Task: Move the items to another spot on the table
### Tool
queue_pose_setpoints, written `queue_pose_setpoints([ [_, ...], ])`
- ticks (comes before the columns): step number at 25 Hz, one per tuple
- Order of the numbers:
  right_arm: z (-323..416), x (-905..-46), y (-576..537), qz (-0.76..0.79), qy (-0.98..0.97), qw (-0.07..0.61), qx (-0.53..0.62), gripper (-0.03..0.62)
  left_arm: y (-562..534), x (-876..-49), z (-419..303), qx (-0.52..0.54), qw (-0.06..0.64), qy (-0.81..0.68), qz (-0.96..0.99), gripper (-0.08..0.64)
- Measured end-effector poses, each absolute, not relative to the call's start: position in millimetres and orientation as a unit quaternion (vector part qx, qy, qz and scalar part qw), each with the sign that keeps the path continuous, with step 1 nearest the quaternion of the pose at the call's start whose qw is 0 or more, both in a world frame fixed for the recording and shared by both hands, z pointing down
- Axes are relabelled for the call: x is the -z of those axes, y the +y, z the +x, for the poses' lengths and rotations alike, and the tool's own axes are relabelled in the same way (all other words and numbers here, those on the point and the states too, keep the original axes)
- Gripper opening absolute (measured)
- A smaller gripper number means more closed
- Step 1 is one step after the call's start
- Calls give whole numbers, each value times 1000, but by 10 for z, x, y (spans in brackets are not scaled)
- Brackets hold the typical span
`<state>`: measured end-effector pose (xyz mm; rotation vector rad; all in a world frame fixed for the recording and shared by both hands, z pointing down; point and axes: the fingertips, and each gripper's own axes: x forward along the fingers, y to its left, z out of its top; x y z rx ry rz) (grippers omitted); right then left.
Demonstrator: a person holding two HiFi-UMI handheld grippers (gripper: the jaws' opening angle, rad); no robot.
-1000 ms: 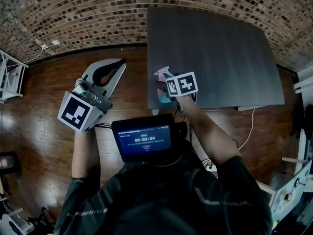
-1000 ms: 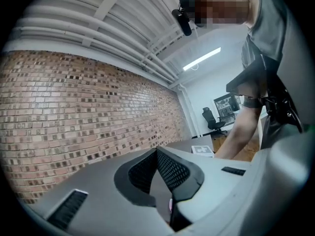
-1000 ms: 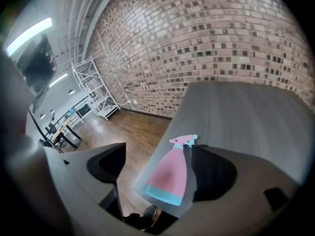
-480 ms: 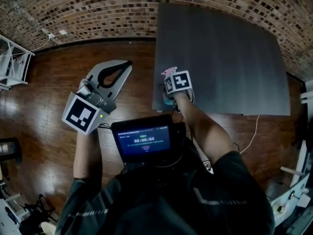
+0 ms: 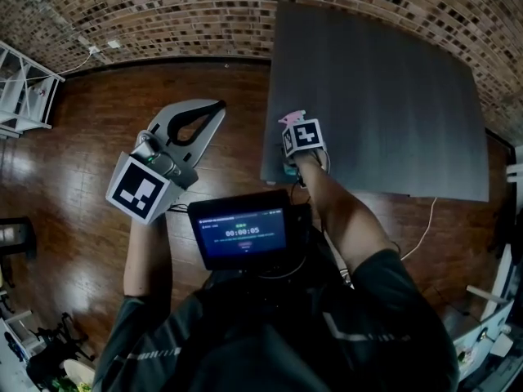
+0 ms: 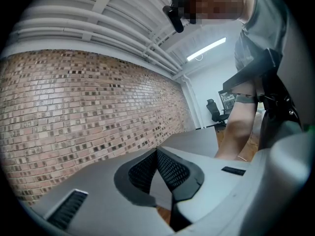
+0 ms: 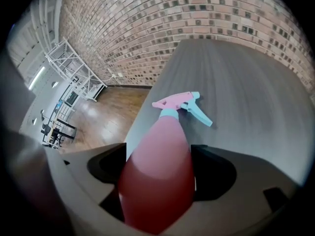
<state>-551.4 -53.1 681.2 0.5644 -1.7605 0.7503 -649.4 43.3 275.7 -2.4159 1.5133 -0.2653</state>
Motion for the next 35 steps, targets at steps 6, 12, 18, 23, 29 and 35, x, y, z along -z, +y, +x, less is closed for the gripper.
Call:
queue_pose_setpoints([
  [6, -5514, -6839, -552, 230, -748, 539, -311, 410, 450, -2795, -6489, 95, 137, 524, -835, -3],
  [12, -5493, -6798, -602, 237, -765, 521, -295, 408, 437, -2761, -6502, 95, 143, 519, -837, -3],
  [18, -5445, -6346, -545, 262, -793, 463, -296, 407, 554, -2534, -6405, 85, 154, 491, -853, -3],
  [23, -5263, -5876, -401, 288, -827, 391, -282, 407, 771, -2441, -6148, 63, 171, 455, -872, -3],
  [29, -4785, -5340, -36, 338, -849, 306, -268, 407, 1115, -2475, -5726, 50, 189, 397, -897, -3],
  [35, -4303, -4960, 341, 375, -853, 275, -239, 407, 1397, -2453, -5292, 33, 192, 347, -917, -3],
])
